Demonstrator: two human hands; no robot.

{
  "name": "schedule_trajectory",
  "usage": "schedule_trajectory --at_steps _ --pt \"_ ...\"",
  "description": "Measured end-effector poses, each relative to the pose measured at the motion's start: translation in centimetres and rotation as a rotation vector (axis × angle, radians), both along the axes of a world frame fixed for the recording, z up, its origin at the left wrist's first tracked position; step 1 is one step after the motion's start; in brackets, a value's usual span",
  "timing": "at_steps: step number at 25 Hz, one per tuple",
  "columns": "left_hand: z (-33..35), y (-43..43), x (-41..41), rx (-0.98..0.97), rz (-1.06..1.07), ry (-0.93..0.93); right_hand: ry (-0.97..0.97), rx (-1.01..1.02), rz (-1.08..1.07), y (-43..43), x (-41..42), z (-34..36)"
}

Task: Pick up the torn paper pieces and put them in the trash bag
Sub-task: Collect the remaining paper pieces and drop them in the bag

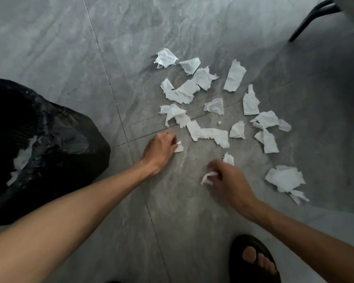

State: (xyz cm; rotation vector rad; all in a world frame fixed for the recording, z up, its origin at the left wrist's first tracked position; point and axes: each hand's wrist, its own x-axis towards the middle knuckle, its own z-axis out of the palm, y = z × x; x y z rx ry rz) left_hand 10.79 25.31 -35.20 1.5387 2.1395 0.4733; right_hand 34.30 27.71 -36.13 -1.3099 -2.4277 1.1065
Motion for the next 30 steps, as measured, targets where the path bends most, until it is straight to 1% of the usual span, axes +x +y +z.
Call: schedule_trajectory --at_steps 1,2,4,5,6,9,11,13,16,18,21,24,27,30 --pt "0.3 0.1 0.3 0.039 -0.003 -0.01 -0.015 0.002 -0.125 1.3 1.0 0.2" --pt "0.7 0.4 0.5 0.08 -0.005 -0.018 -0.072 -0.022 -0.192 2.4 1.8 0.4" --pt "1.0 1.1 0.2 0.149 0.033 -0.038 -0.261 -0.076 -0.19 3.5 2.4 0.0" --pt "1.2 1.7 0.1 0.165 0.054 -0.041 -0.308 -0.07 -0.16 3.7 2.5 -0.1" --pt "1.2 2.3 -0.3 0.161 0.077 -0.038 -0.312 -0.045 -0.128 3.7 2.4 -0.2" --pt "0.9 3.8 -1.3 0.07 0.123 -0.014 -0.195 -0.028 -0.132 3.8 1.0 0.7" --pt "1.2 4.1 -1.6 0.003 0.095 -0.013 -0.056 -0.109 -0.224 4.3 -0.4 1.9" --pt "2.7 4.0 -1.6 -0.049 -0.025 -0.015 0.062 -0.255 -0.295 4.6 -1.9 3.2" --pt "8.4 4.1 -2.2 -0.045 -0.251 0.042 0.245 -0.51 -0.357 4.6 -4.8 5.5" --pt "14.0 3.8 -3.6 0.047 -0.289 0.068 0.32 -0.597 -0.356 4.3 -7.4 7.5" --pt "22.3 1.0 -6.5 0.268 -0.209 0.039 0.409 -0.631 -0.247 3.4 -12.4 11.4" --pt "26.8 -4.1 -10.1 0.418 -0.048 0.081 0.469 -0.546 -0.099 2.5 -17.6 16.1" --pt "26.7 -10.2 -14.6 0.41 0.197 0.155 0.498 -0.442 0.086 0.6 -22.9 20.6" --pt "23.6 -15.3 -18.7 0.235 0.411 0.195 0.505 -0.428 0.275 -1.6 -27.7 24.0"
